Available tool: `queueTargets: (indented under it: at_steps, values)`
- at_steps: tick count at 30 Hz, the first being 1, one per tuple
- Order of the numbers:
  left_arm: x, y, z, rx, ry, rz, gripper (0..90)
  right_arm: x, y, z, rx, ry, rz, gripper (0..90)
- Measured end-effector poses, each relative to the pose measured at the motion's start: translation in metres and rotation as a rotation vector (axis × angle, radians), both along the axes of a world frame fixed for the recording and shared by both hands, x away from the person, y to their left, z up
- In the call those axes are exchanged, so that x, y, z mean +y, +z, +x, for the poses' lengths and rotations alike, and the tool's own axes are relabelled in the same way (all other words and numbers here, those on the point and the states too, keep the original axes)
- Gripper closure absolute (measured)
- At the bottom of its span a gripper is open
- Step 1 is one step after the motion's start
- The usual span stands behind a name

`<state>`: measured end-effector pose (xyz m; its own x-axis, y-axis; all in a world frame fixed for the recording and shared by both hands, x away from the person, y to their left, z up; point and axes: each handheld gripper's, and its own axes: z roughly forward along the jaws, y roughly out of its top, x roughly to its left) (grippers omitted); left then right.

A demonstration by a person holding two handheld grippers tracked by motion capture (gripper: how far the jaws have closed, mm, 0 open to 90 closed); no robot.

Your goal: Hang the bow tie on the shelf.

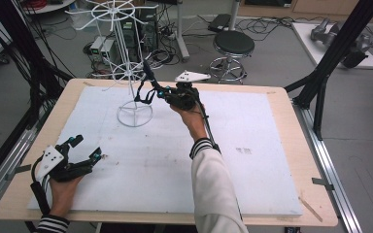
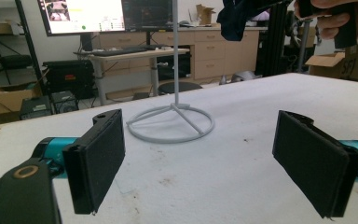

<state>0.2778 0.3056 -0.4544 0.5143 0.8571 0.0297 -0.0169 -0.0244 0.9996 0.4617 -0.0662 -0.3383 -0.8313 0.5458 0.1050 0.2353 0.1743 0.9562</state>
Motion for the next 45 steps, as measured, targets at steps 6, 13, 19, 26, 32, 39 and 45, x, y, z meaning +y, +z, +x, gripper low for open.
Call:
queueTargets:
  at_steps: [6,13,19,26,32,39,45]
  values:
    - [0.000,0.000,0.000,0.000,-0.001,0.001,17.2,0.001,-0.001,0.000,0.008,0.005,-0.009,80.1]
    - [0.000,0.000,0.000,-0.001,-0.001,0.000,17.3,0.002,-0.002,-0.001,0.017,-0.018,-0.010,47.2]
    - [0.000,0.000,0.000,0.000,-0.001,0.001,17.2,0.002,-0.003,-0.002,0.033,0.005,-0.057,14.5]
    - [0.000,0.000,0.000,0.000,0.002,-0.002,17.2,0.000,0.002,-0.005,0.017,-0.008,-0.067,10.7]
    - [-0.001,0.000,0.000,-0.002,0.003,-0.001,17.2,-0.011,0.007,-0.007,0.017,-0.029,-0.084,10.7]
    - [0.000,0.000,0.000,-0.001,0.004,0.001,17.2,-0.032,0.022,-0.018,-0.002,-0.044,-0.091,10.7]
    - [0.000,0.000,-0.001,-0.004,0.004,0.000,17.2,-0.070,0.025,-0.049,-0.051,-0.094,-0.047,10.7]
